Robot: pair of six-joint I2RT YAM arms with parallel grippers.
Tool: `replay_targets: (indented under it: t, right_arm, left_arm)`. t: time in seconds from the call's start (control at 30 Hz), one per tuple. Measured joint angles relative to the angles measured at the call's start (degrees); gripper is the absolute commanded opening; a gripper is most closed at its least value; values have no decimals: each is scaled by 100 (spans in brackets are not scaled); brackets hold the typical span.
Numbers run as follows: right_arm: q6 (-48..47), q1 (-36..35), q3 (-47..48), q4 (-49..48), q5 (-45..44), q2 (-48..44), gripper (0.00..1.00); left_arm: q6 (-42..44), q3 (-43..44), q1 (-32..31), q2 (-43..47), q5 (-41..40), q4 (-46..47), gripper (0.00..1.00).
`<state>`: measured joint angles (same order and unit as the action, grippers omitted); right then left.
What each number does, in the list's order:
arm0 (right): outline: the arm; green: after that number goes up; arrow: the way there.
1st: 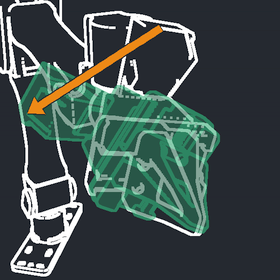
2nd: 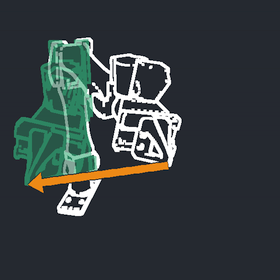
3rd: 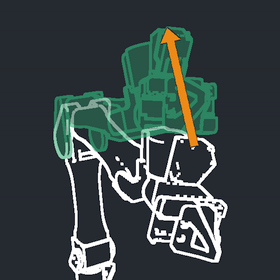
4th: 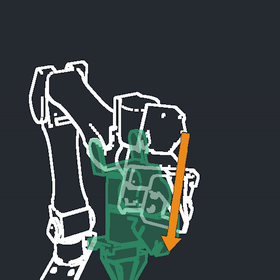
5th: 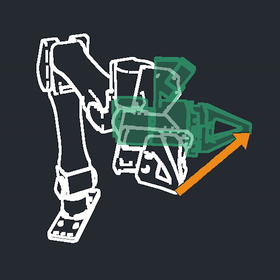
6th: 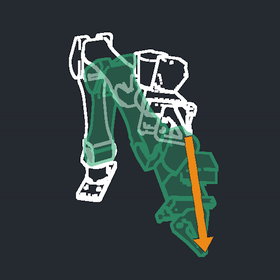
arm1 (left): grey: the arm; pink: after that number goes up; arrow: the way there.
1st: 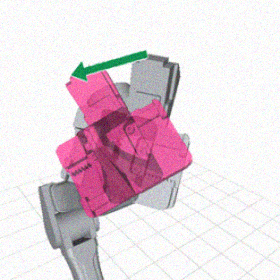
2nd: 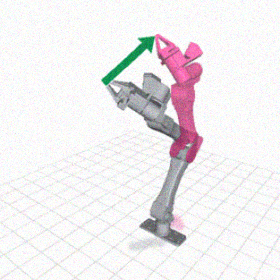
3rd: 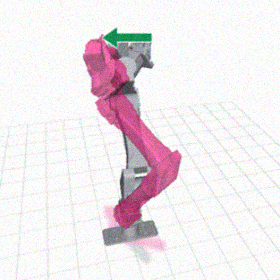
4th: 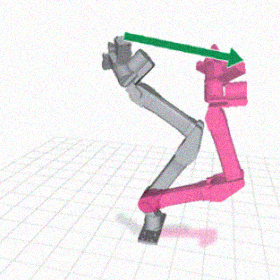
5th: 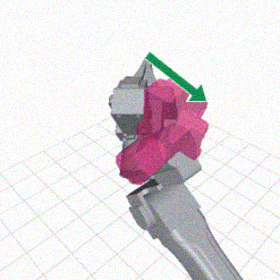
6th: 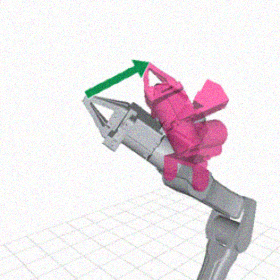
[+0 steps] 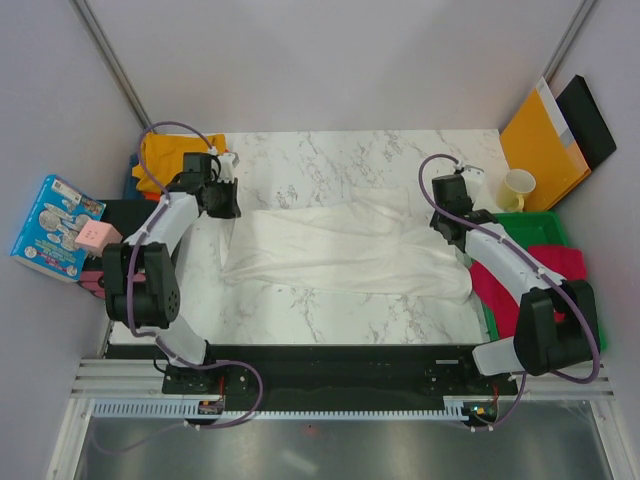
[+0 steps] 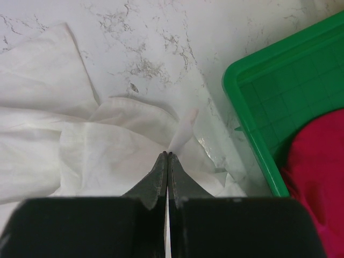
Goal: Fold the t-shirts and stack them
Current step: Flatten the tshirt out
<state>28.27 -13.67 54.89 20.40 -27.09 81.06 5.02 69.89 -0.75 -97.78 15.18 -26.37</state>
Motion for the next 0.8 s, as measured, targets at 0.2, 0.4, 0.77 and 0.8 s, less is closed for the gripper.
replay_targets:
  t: [0.2,0.4,0.77,0.8]
  right_arm:
    - [-46,0,280,149,0,-214,0]
    - [-24,-2,424,133,22,-280,0]
    - [-4,-11,350,149,26,-284,0]
    - [-7,-11,350,151,24,-284,0]
  left_arm:
    - [22,2,-2,1023,15,-267,12]
    - [63,31,-2,1373,9,-409,14]
    - [85,-391,-2,1016,-7,-535,2]
    - [85,-391,-2,1019,-7,-527,2]
